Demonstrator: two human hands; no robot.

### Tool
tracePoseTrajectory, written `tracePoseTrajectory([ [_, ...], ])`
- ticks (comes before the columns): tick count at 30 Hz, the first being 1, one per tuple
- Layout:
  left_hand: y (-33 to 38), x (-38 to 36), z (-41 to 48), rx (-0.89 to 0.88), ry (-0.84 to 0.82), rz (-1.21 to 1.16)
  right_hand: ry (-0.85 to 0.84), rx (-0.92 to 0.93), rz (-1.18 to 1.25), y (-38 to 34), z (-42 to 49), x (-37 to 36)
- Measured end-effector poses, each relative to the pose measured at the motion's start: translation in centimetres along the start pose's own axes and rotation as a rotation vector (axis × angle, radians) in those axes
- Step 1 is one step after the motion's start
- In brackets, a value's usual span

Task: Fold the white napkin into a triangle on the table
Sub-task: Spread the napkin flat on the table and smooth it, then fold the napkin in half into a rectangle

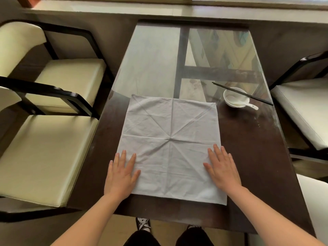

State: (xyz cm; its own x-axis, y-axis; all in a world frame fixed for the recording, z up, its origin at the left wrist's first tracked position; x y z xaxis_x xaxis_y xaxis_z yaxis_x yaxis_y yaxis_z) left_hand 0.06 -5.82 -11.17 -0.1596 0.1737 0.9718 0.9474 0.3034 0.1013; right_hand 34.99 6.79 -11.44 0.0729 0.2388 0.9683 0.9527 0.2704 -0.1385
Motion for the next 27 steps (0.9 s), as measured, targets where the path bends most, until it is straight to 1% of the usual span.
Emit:
tracePoseTrajectory([
  [3,-0.5,0.3,-1.3,0.016,-0.014,0.005,0.005,-0.055,0.093,-0.1,-2.0,-0.2],
  [9,-1.9,2.0,-3.2,0.110,0.068,0.018,0.070,-0.156,0.141,-0.4,-5.8,0.7],
  [14,-3.2,2.0,-4.5,0.212,0.084,-0.182,0.133,-0.312,0.414,0.7,-7.5,1.5],
  [16,-3.7,2.2,-4.9,0.259,0.106,-0.288,0.126,-0.399,0.501,1.6,-8.2,1.5],
  [19,-4.7,2.3,-5.4,0.339,0.154,-0.380,0.071,-0.469,0.473,2.3,-9.7,1.0],
  [23,-6.1,2.2,-6.4,0.463,0.201,-0.501,0.039,-0.459,0.441,2.3,-11.4,0.3],
  [27,-6.3,2.5,-6.9,0.455,0.227,-0.585,0.057,-0.477,0.573,2.2,-11.9,0.1],
])
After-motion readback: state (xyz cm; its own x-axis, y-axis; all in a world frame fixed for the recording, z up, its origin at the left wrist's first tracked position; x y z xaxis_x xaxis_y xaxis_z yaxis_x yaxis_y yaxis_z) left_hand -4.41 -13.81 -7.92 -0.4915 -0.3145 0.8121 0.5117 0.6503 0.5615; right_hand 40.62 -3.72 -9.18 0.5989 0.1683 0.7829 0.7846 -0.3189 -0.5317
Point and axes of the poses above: each hand's wrist, its own z-axis towards the middle knuckle, its own x-axis out of the back of the hand, y = z × x, the point moved 8 cm from there along z, towards the middle knuckle, and after that the axes turned 6 degrees about y, right-handed, at the moved point
